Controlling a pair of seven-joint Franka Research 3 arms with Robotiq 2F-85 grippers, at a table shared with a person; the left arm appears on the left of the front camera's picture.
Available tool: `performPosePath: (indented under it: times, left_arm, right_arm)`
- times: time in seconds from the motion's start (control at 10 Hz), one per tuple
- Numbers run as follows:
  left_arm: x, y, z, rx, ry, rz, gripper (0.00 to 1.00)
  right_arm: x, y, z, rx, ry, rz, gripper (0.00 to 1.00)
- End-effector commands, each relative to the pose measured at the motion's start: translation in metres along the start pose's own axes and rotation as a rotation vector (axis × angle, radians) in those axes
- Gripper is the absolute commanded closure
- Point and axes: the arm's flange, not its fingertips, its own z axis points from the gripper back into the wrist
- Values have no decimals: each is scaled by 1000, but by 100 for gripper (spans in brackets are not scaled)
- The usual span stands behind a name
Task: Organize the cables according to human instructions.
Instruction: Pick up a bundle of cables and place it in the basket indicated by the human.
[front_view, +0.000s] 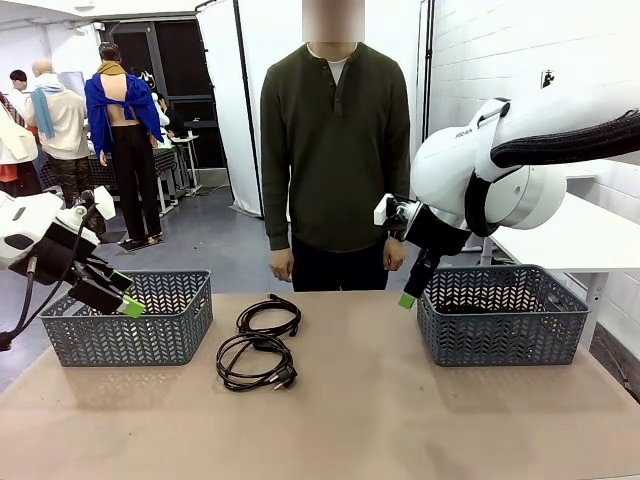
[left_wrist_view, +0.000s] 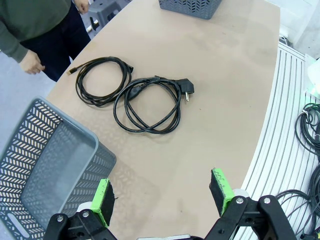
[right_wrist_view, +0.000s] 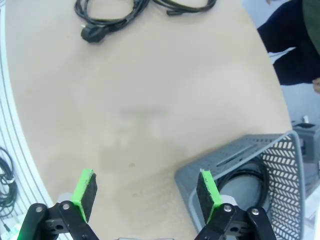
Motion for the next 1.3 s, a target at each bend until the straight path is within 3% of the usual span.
performPosePath:
  times: [0.0,0.2,1.2]
  left_arm:
    - [-2,3,-1,-15,-9,-9,0]
    - [-2,3,-1,-15,-9,-9,0]
    - [-2,3,-1,-15,-9,-9,0]
  right_arm:
    - [-11,2,-3,30,-23,17,0]
    - [-6,6,-3,41,12,47,0]
    - [-3,1,-3,20,12,3,0]
